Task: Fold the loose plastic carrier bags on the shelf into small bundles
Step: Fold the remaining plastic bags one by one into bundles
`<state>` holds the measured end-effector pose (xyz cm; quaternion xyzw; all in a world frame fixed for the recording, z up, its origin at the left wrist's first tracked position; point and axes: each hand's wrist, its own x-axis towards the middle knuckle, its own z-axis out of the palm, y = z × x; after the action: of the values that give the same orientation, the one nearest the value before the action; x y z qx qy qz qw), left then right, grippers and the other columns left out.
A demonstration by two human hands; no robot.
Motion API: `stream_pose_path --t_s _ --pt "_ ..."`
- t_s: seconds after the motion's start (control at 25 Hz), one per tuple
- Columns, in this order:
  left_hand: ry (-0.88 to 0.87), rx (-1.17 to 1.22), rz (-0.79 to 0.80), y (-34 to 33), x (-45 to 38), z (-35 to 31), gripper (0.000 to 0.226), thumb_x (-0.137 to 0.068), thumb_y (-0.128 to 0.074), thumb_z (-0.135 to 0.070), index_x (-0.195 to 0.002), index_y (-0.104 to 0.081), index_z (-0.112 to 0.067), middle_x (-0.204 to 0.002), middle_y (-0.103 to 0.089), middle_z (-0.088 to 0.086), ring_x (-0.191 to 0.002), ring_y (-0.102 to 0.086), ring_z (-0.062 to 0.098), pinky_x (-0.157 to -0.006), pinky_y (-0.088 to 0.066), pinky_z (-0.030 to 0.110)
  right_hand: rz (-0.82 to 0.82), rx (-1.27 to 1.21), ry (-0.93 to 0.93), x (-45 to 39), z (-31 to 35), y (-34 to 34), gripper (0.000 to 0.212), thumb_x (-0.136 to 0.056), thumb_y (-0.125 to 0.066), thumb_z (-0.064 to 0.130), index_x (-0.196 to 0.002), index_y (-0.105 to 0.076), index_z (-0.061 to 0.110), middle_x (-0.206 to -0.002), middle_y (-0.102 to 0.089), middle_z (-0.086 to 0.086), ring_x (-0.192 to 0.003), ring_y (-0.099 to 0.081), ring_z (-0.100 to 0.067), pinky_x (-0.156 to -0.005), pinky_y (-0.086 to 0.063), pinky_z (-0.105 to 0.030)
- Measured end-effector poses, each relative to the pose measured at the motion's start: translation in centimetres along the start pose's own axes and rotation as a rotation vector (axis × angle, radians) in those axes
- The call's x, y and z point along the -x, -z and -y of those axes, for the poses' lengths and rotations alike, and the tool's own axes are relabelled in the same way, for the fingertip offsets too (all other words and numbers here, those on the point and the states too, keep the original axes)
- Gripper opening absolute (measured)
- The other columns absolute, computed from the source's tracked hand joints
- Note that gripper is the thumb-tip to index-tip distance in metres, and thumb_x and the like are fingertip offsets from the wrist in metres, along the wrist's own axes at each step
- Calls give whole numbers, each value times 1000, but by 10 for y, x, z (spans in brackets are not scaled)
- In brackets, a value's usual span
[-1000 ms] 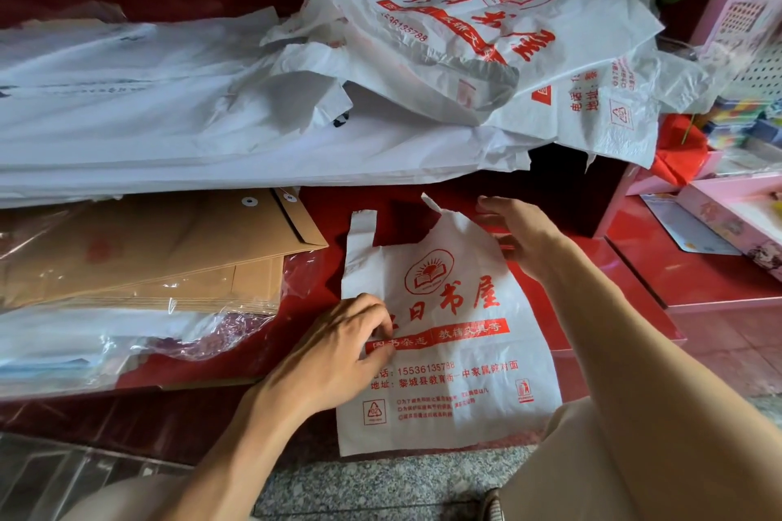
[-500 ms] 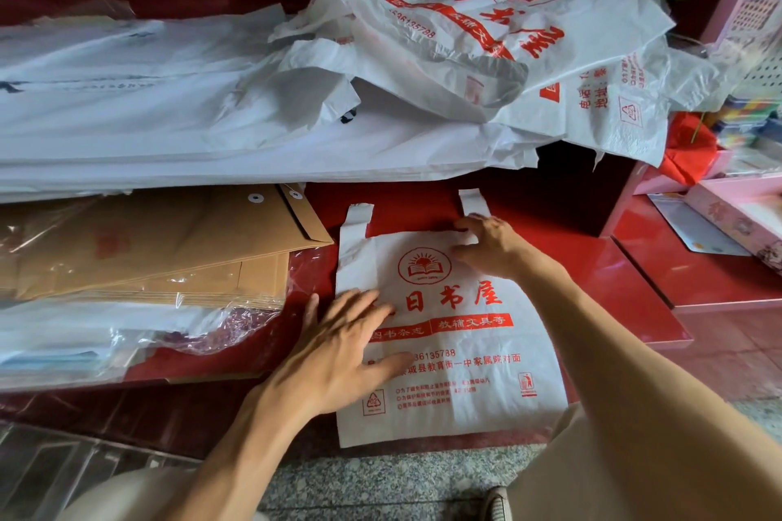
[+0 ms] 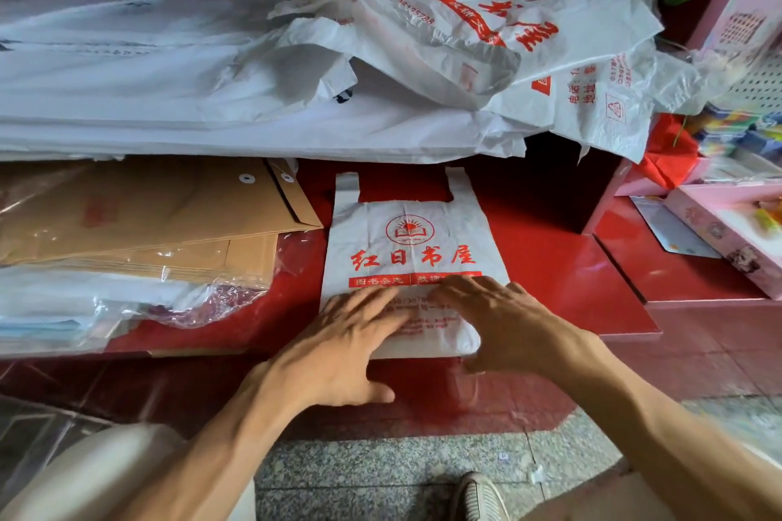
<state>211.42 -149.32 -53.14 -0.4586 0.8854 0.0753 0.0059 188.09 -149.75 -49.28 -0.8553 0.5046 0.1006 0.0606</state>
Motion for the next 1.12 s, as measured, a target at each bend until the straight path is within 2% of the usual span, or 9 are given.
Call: stream_pose_path --t_s 0.2,0.28,0.36,0.56,0.72,0.84,0.96,1.04,1.12 --pt "140 526 -168 12 -3 13 52 -85 -60 -18 -130 -52 -44 -135 -55 -17 -123 -51 3 -108 -43 33 -85 -420 -147 6 -34 7 37 -84 -59 8 -115 -65 28 -107 -63 9 -95 -63 -17 -75 -54 -25" --pt "296 630 -238 18 -4 18 41 -82 -65 -18 -114 -60 -42 -118 -63 -19 -109 -58 0 -98 -49 30 -198 -522 -214 6 -54 11 13 -86 -61 11 -83 -69 20 -73 -61 6 -64 -58 -13 -55 -43 -24" --pt "492 724 -290 18 -5 23 28 -79 -73 -25 -103 -63 -36 -103 -66 -16 -93 -61 1 -82 -51 26 -282 -676 -314 5 -66 9 28 -88 -63 17 -62 -56 10 -52 -43 5 -44 -37 -10 -45 -30 -25" --pt "692 709 -394 11 -11 29 38 -70 -60 -51 -74 -62 -14 -68 -67 -4 -69 -65 23 -67 -51 35 -432 -789 -417 -9 -71 -2 40 -94 -60 28 -61 -43 12 -56 -36 0 -48 -30 -14 -42 -22 -24" --pt "737 424 -429 10 -14 23 32 -82 -59 -33 -64 -43 -12 -54 -45 -3 -59 -51 27 -62 -38 33 -430 -506 -453 -27 -64 -13 40 -93 -58 37 -63 -49 12 -54 -46 1 -55 -48 -25 -47 -30 -30" --pt "740 310 -394 9 -14 22 23 -83 -60 -29 -69 -44 -19 -63 -52 -5 -68 -56 26 -71 -45 35 -457 -372 -495 -35 -57 -21 39 -93 -56 38 -65 -42 16 -59 -44 2 -67 -54 -31 -54 -30 -31" --pt "647 216 -542 7 -16 22 24 -80 -69 -23 -98 -54 -22 -96 -64 1 -88 -60 26 -78 -48 38 -492 -279 -581 -36 -52 -16 20 -91 -57 34 -94 -55 14 -88 -61 -5 -88 -62 -34 -63 -41 -33" --pt "417 112 -614 4 -20 19 48 -76 -73 -24 -120 -54 -20 -126 -55 4 -112 -54 29 -94 -45 46 -583 -164 -533 -33 -44 -11 35 -89 -59 37 -117 -52 17 -112 -58 -5 -102 -58 -31 -73 -44 -37" --pt "234 183 -428 4 -24 14 65 -81 -60 -53 -139 -44 -30 -155 -30 -3 -142 -30 24 -116 -23 50 -505 -158 -303 -32 -31 -7 63 -85 -53 57 -136 -45 22 -140 -46 -3 -124 -45 -29 -92 -40 -41"
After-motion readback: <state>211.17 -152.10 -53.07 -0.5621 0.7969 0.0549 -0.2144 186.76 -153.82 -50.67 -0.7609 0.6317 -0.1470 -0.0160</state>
